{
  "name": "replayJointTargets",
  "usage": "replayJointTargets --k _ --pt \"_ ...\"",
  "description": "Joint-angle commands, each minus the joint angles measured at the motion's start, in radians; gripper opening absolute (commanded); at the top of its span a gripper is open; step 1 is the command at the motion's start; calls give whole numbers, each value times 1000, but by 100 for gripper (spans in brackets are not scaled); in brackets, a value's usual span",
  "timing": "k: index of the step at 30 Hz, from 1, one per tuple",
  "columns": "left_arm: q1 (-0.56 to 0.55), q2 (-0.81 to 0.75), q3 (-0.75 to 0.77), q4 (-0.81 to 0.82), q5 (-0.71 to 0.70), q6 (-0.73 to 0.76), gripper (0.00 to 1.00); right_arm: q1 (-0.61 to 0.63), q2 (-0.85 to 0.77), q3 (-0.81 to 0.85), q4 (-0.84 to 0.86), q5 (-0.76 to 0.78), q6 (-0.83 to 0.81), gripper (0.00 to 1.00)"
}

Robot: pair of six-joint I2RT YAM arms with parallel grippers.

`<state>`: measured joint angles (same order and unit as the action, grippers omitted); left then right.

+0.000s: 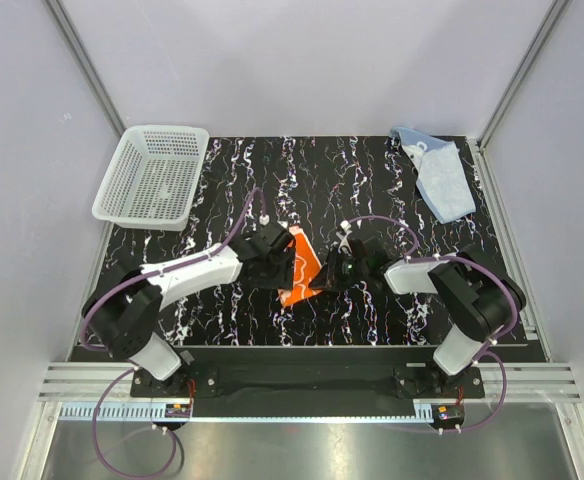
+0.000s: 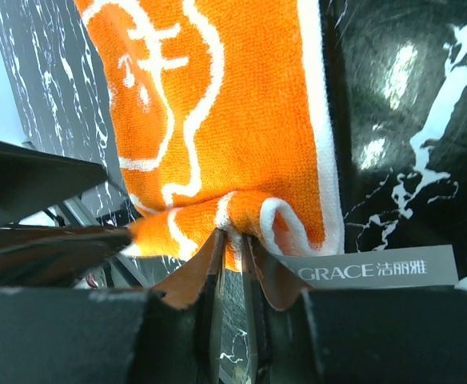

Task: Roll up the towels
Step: Roll the towel

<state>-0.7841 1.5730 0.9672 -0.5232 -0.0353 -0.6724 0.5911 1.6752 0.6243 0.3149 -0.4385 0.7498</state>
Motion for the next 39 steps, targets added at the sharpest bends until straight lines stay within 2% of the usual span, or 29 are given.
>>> replayJointTargets --k 1,5,7,10,12,13,15,17,20,21,24,31,39 --pt "-1 -42 27 -77 -132 102 60 -16 37 25 -71 61 -15 21" --pt "-1 -10 -21 -80 -136 112 59 -23 41 35 -94 58 -18 21" --pt "-1 -2 -35 -96 -164 100 55 -27 38 48 -132 61 -33 21" --pt "-41 -65 -12 -132 -238 79 53 -28 44 67 -169 60 -52 21" --pt "-123 -108 28 -167 -337 77 53 -30 57 74 -171 55 -53 21" --pt "-194 -134 118 -204 -427 92 53 -28 69 77 -171 53 -52 20" --pt "-282 -125 174 -228 -492 121 52 -28 73 80 -169 53 -50 20" --pt "-335 -105 196 -174 -471 190 51 -30 81 81 -168 47 -50 20" --pt "-369 -77 171 -83 -365 247 51 -30 83 81 -168 44 -50 20" --pt "-369 -59 163 -60 -315 252 51 -30 81 80 -168 43 -52 20" --pt "-369 -7 149 -17 -288 251 50 -30 80 75 -163 43 -52 20" --pt "-368 104 174 -1 -325 241 49 -30 86 74 -160 34 -55 20" --pt "-366 176 191 -32 -429 251 49 -36 109 81 -157 20 -58 20"
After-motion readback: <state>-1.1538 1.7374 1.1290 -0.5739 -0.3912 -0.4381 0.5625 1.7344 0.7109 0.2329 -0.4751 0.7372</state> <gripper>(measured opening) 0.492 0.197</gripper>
